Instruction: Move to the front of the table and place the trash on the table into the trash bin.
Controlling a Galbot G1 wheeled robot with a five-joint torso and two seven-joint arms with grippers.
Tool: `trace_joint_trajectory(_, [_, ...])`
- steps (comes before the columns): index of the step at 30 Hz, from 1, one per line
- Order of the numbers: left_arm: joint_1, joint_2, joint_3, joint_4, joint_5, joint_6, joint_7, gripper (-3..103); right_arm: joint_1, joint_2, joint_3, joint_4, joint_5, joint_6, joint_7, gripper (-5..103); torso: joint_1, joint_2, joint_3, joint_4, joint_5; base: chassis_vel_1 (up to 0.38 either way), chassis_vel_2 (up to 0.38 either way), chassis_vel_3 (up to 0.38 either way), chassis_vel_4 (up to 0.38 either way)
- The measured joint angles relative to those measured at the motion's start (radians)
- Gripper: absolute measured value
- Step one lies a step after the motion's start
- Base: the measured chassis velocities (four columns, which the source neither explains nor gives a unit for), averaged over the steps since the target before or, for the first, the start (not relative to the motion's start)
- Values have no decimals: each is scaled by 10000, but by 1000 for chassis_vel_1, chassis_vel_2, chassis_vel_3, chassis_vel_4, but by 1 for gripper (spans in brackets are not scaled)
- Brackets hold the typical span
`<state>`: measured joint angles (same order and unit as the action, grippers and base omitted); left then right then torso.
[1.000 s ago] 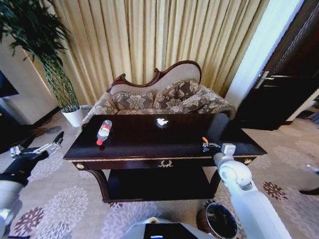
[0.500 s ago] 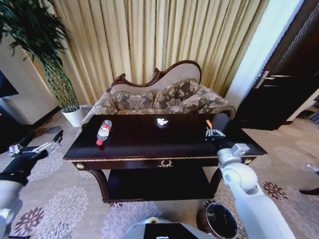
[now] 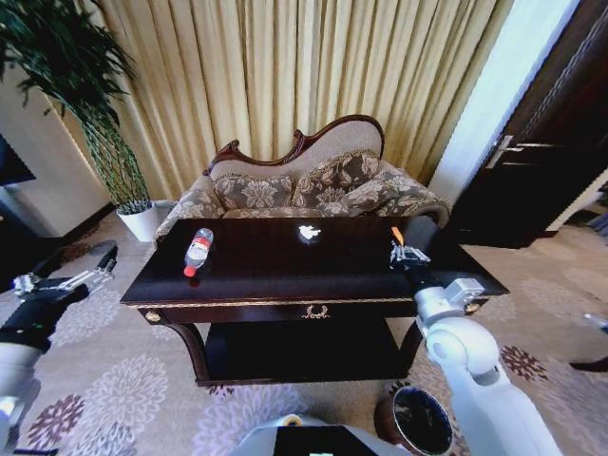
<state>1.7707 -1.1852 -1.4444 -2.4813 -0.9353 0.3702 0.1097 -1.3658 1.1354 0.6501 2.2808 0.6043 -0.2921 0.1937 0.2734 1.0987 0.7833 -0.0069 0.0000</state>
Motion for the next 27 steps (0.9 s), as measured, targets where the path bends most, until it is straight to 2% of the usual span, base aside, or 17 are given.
trace_joint_trajectory(13, [-16,-5,24,46,14,-14,19,100,-36,21,17,-52,-51,-21,44,3,-6,3,-4,1,0,171,-176,-174,170])
trace_joint_trajectory(21, [3,-29,11,30,11,-66,26,100,-160,145,-60,-277,-490,36,-35,3,-8,6,-4,0,0,174,-171,-187,182])
trace_joint_trajectory(25, [20,-62,-17,3,4,-81,26,100,-268,298,-2,-820,-827,-778,-108,3,-8,7,-4,1,-2,38,-55,-19,29])
trace_joint_trajectory(26, [20,-62,-17,3,4,-81,26,100,-268,298,-2,-820,-827,-778,-108,3,-8,7,-4,1,-2,0,0,0,0])
trace_joint_trajectory(27, [22,-87,-39,-8,-15,-90,28,100,-361,425,52,-1243,-1021,-1393,-110,3,-5,2,-1,1,-1,0,0,0,0])
